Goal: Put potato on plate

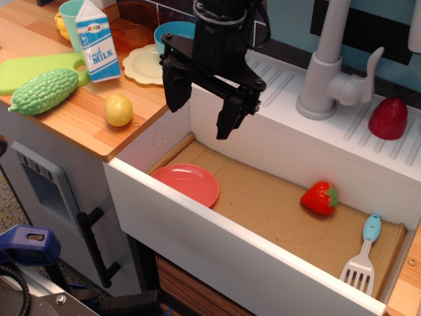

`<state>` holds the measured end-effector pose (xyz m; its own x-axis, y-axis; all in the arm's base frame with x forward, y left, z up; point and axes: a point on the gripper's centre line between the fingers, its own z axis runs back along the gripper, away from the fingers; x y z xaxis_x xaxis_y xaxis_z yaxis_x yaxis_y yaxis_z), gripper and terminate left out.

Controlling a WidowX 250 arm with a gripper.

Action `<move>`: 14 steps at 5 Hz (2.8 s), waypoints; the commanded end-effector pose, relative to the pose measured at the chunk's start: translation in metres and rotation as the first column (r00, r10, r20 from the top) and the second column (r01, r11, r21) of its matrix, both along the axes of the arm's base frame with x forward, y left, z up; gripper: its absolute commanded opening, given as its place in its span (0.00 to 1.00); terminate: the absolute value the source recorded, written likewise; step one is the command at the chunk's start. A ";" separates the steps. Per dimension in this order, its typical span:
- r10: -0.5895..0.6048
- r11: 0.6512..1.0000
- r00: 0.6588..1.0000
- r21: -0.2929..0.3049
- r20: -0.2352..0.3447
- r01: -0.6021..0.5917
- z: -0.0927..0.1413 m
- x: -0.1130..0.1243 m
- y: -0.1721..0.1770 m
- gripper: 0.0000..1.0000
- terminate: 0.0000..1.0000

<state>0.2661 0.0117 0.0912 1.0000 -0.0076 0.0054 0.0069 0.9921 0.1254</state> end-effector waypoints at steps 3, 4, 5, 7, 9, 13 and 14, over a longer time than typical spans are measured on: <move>-0.025 0.999 1.000 0.034 0.004 0.025 -0.001 0.010 0.043 1.00 0.00; -0.023 0.999 1.000 0.043 -0.003 0.023 -0.005 0.011 0.069 1.00 0.00; -0.021 0.999 1.000 0.047 0.005 0.021 -0.010 0.015 0.095 1.00 0.00; 0.007 0.997 0.998 0.080 0.057 -0.012 -0.018 0.025 0.125 1.00 0.00; 0.035 0.999 0.997 0.035 0.076 -0.037 -0.041 0.037 0.147 1.00 0.00; 0.119 0.992 0.989 0.024 0.085 -0.122 -0.072 0.035 0.146 0.00 0.00; 0.129 0.991 0.989 0.033 0.079 -0.132 -0.062 0.034 0.131 0.00 0.00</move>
<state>0.2940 0.1257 0.0146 0.9898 0.1411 0.0181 -0.1422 0.9803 0.1373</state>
